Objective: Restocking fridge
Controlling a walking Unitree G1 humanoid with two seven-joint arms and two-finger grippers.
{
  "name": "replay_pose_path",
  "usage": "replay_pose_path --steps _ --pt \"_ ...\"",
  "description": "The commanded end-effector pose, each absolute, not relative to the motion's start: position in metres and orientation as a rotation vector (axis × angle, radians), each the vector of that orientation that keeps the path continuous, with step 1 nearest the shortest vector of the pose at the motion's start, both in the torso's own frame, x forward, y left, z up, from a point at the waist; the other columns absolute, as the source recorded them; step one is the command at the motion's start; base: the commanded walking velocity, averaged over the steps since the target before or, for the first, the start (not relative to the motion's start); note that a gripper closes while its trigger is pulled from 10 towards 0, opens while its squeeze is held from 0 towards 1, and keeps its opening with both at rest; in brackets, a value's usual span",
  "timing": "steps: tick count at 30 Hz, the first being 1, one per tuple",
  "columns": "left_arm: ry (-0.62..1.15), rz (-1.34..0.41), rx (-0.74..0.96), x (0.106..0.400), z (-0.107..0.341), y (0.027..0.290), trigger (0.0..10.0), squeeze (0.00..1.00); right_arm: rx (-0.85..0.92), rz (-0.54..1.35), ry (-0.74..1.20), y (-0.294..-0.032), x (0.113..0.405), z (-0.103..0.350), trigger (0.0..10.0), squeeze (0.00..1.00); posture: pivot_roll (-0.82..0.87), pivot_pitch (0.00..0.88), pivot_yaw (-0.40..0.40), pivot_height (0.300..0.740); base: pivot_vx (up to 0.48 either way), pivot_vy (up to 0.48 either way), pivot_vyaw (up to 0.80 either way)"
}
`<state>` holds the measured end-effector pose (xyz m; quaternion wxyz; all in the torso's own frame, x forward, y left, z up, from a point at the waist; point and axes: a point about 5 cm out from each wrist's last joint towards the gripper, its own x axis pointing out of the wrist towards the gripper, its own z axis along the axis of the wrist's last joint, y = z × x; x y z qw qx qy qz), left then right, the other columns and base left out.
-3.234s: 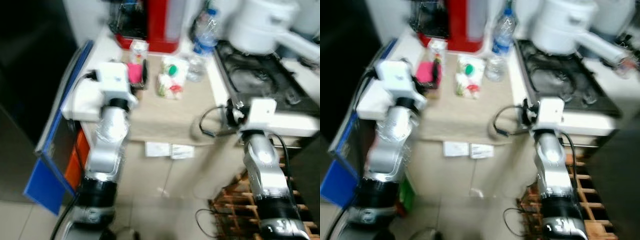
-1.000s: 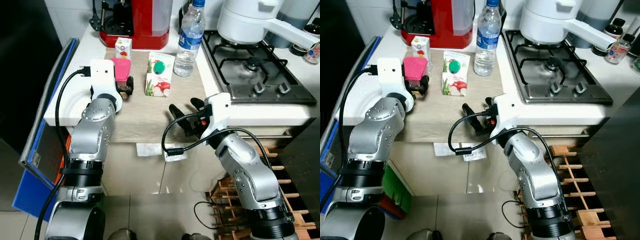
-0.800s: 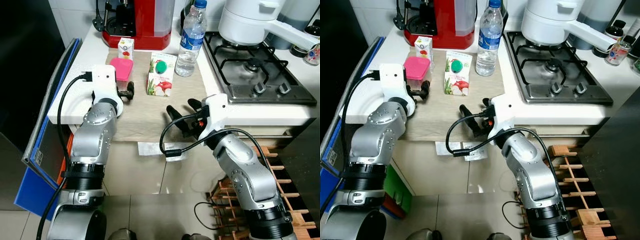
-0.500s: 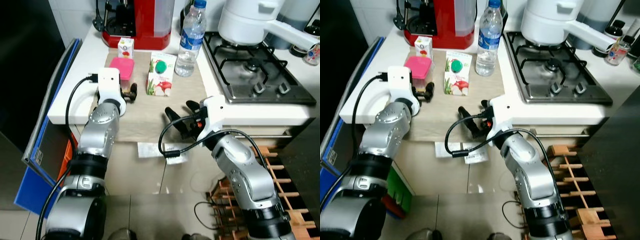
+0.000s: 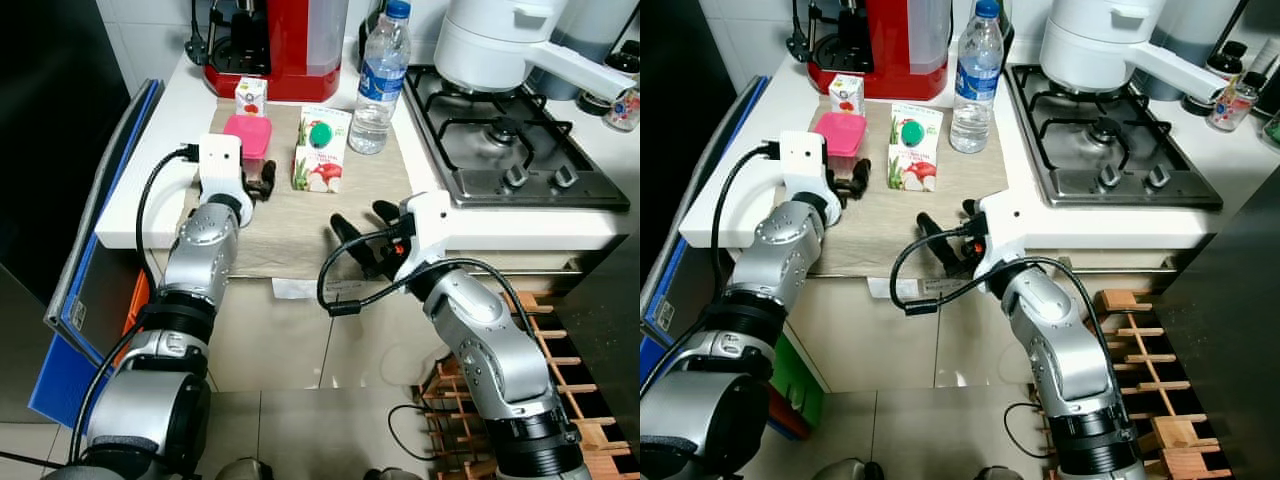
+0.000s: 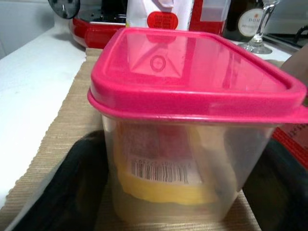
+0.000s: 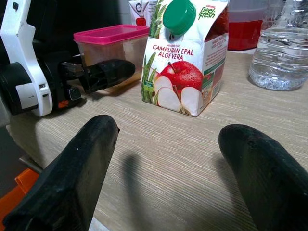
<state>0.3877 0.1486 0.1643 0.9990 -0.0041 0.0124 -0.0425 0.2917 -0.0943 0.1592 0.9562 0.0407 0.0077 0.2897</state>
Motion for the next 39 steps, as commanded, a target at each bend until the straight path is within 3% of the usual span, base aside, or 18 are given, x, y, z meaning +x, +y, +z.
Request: replay_pose_path --steps 1,15,23,39 --pt "0.057 -0.1 -0.022 0.387 0.157 0.148 0.0 0.0 0.081 0.58 -0.003 -0.097 0.291 0.162 10.0 0.0 -0.1 0.035 -0.009 0.74 0.0 0.0 0.0" --pt "0.069 -0.135 -0.069 0.387 0.15 0.144 0.0 0.0 0.082 0.582 -0.001 -0.097 0.291 0.162 10.0 0.0 -0.1 0.035 -0.008 0.74 0.0 0.0 0.0" --pt "-0.011 -0.182 -0.088 0.379 0.162 0.136 0.0 0.0 0.077 0.582 -0.001 -0.098 0.292 0.161 10.0 0.0 -0.09 0.018 -0.01 0.74 0.0 0.0 0.0" --pt "-0.31 -0.157 -0.117 0.324 0.211 0.134 0.0 0.0 0.082 0.564 -0.09 -0.1 0.302 0.173 10.0 0.0 -0.04 0.0 -0.023 0.74 0.0 0.0 0.0"
